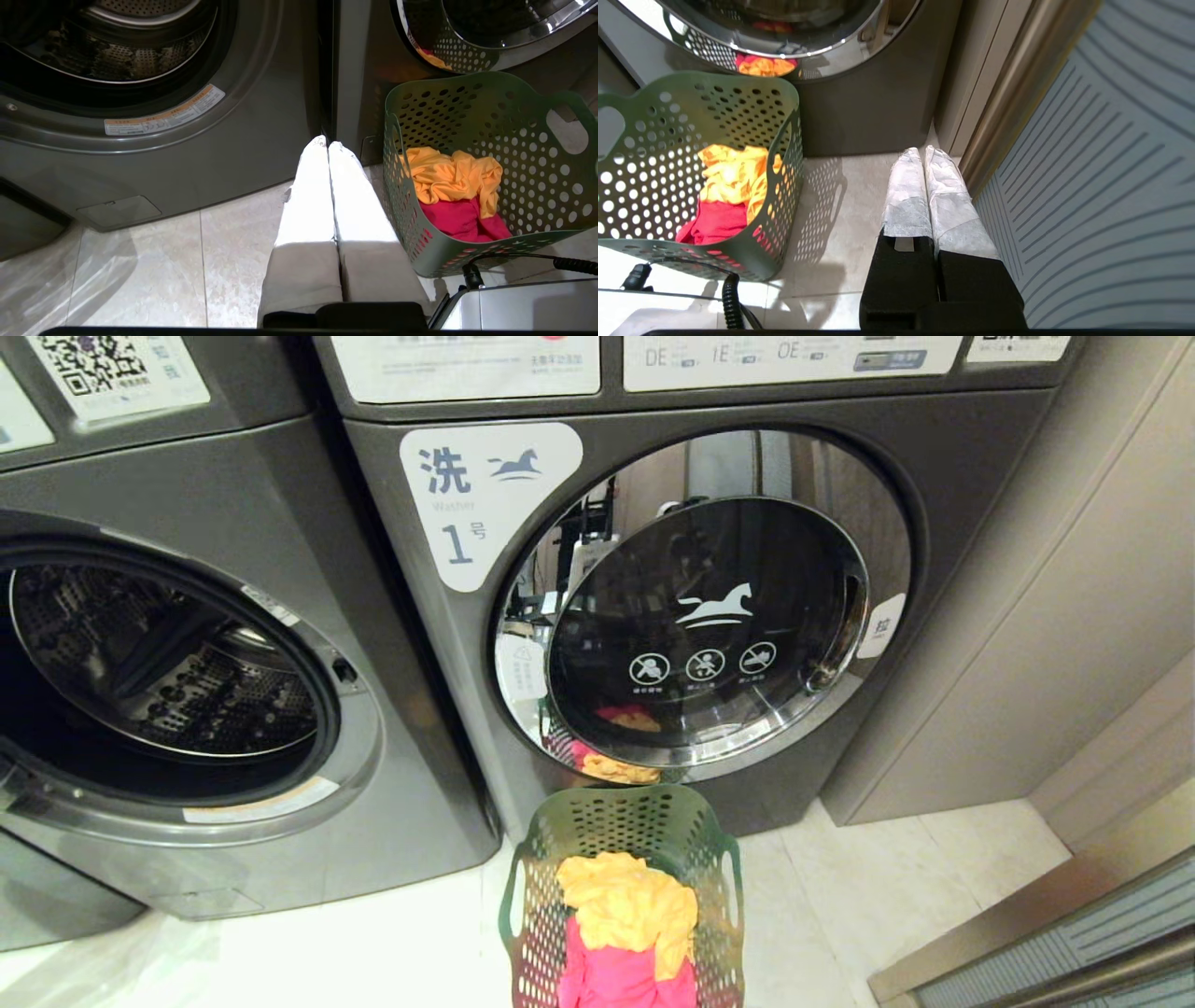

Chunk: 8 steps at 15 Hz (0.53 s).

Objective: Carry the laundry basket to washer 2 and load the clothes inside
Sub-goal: Open the lid of the washing machine

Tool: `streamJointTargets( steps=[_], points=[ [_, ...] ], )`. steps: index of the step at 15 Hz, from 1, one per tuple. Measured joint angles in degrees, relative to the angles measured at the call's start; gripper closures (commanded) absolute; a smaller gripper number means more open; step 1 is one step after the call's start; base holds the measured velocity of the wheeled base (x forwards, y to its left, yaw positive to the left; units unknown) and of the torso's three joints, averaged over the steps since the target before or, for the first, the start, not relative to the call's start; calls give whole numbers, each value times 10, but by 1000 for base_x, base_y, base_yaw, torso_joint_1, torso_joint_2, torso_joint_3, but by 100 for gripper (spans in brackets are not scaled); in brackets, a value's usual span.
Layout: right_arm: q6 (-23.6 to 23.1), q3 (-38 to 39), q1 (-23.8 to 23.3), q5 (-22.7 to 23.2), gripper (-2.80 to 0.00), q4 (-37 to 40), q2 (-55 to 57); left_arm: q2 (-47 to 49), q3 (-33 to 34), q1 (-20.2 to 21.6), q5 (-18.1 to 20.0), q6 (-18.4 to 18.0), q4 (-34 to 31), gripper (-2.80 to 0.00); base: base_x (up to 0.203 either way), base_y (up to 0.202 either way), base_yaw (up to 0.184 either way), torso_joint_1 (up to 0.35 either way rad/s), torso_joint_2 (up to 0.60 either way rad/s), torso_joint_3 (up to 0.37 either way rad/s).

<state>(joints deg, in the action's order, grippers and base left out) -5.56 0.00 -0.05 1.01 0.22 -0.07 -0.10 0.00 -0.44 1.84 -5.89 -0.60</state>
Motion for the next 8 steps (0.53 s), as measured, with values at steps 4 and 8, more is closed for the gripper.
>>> streamJointTargets(
  steps=[4, 8],
  points=[
    [0, 0, 0, 0, 0, 0, 0, 0, 0, 0, 1, -1, 0, 0, 0, 0, 0, 2, 2, 200],
    [1, 0, 0, 0, 0, 0, 0, 0, 0, 0, 1, 0, 0, 0, 0, 0, 0, 2, 1, 147]
  ],
)
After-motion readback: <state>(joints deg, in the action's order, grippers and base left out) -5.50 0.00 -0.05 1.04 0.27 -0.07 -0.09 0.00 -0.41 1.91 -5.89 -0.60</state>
